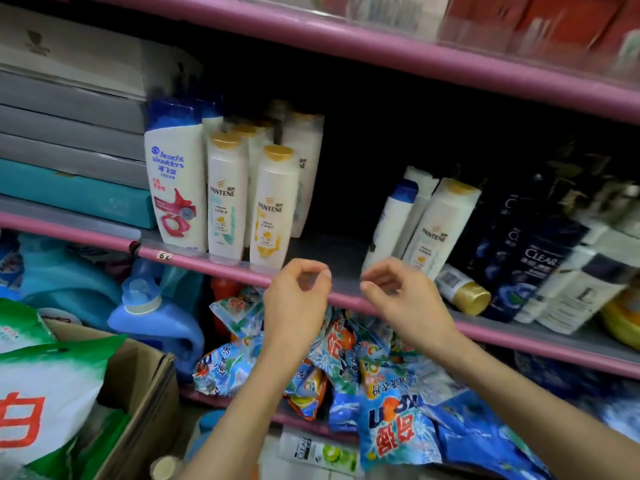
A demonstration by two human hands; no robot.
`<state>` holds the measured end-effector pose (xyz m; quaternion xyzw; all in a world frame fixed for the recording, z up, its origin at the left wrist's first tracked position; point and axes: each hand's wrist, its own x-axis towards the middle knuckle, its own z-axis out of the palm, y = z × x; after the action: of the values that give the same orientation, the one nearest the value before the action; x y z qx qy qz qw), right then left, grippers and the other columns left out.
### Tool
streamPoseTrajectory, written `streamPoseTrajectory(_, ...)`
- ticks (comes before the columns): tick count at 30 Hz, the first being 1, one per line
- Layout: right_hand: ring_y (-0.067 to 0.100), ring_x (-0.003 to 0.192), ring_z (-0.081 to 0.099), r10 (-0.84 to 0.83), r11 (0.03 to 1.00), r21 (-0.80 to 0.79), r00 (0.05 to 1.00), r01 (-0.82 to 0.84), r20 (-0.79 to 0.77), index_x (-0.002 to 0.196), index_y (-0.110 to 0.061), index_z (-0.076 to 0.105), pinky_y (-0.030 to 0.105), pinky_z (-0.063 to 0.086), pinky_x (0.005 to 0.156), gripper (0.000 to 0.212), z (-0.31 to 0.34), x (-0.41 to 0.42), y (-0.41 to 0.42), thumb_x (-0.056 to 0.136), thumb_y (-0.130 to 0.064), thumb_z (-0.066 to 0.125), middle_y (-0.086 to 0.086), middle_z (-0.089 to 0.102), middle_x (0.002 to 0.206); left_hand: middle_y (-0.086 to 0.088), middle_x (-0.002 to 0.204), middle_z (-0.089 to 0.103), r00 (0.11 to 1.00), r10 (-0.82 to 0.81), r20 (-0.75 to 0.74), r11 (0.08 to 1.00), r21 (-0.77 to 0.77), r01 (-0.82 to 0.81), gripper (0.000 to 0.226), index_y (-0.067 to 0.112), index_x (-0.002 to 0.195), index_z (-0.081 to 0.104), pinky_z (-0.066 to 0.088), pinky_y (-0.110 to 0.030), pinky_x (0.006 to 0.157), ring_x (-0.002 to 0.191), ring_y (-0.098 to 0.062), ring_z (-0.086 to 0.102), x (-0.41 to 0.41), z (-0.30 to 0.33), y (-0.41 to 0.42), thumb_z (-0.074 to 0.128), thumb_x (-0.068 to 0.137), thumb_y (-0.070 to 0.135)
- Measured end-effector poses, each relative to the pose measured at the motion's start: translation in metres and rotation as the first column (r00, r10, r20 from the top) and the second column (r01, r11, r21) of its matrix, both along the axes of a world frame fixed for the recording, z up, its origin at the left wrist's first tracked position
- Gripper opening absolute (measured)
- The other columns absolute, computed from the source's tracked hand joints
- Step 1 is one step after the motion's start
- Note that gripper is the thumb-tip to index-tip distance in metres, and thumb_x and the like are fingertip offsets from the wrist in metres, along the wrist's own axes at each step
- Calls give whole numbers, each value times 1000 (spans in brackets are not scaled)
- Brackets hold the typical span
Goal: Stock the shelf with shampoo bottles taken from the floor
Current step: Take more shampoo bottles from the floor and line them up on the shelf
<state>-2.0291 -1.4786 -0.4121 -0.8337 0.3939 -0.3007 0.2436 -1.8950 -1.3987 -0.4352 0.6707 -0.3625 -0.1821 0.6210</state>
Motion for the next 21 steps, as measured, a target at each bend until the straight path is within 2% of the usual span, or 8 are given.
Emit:
streamPoseTrajectory(4,8,78,61,-264,957,-143,962,252,-73,86,-20,60,25,46,68,3,11,-59,-18,86,-17,59,-10,64,80,17,84,67,981,-174,-81,985,-8,174,7,29,87,68,41,-1,61,80,14,57,-26,-2,-19,63,88,25)
streamPoseTrajectory(7,26,94,59,-422,899,-204,891,387,-169,106,-10,57,35,46,79,22,15,-84,-40,85,-13,57,9,62,104,17,82,68,963,-250,-97,968,-5,251,9,30,83,68,40,1,60,78,12,58,-41,-3,-33,64,88,24)
streamPoseTrajectory(9,32,107,55,-449,893,-172,848,416,-281,122,-7,51,39,45,88,38,15,-85,-52,85,-13,55,16,54,120,18,85,67,952,-285,-111,958,9,287,8,31,86,67,42,-3,61,78,10,59,-48,-5,-42,64,87,25)
streamPoseTrajectory(11,31,113,53,-401,916,-163,864,367,-306,130,-9,46,36,44,91,49,15,-81,-59,83,-15,59,15,51,128,19,94,66,943,-315,-108,947,32,320,12,30,98,66,44,-8,66,79,11,60,-54,-6,-50,64,87,28)
streamPoseTrajectory(13,22,115,54,-294,954,-128,934,272,-203,130,-15,46,30,42,93,56,16,-72,-60,79,-21,68,6,53,127,21,107,62,943,-321,-90,944,56,327,27,30,113,61,47,-15,75,82,10,59,-59,-4,-55,64,86,31)
streamPoseTrajectory(15,13,110,58,-195,979,55,981,196,-23,124,-21,46,28,47,91,56,16,-63,-63,75,-25,73,-4,59,120,18,115,59,948,-313,-47,945,87,317,40,30,125,55,48,-25,87,95,1,60,-65,-4,-62,64,86,33)
streamPoseTrajectory(17,11,103,62,-197,966,193,973,172,119,120,-21,47,29,52,86,54,16,-51,-63,75,-29,76,-7,63,113,16,121,60,950,-313,11,945,109,310,45,29,130,52,47,-30,94,105,-6,59,-67,-2,-64,62,87,35)
streamPoseTrajectory(21,10,96,62,-279,958,124,941,259,190,119,-16,53,17,47,72,46,17,-36,-62,79,-26,75,-5,65,108,8,124,60,944,-330,29,942,74,327,48,28,132,50,50,-29,90,101,-7,62,-71,-1,-66,62,86,30)
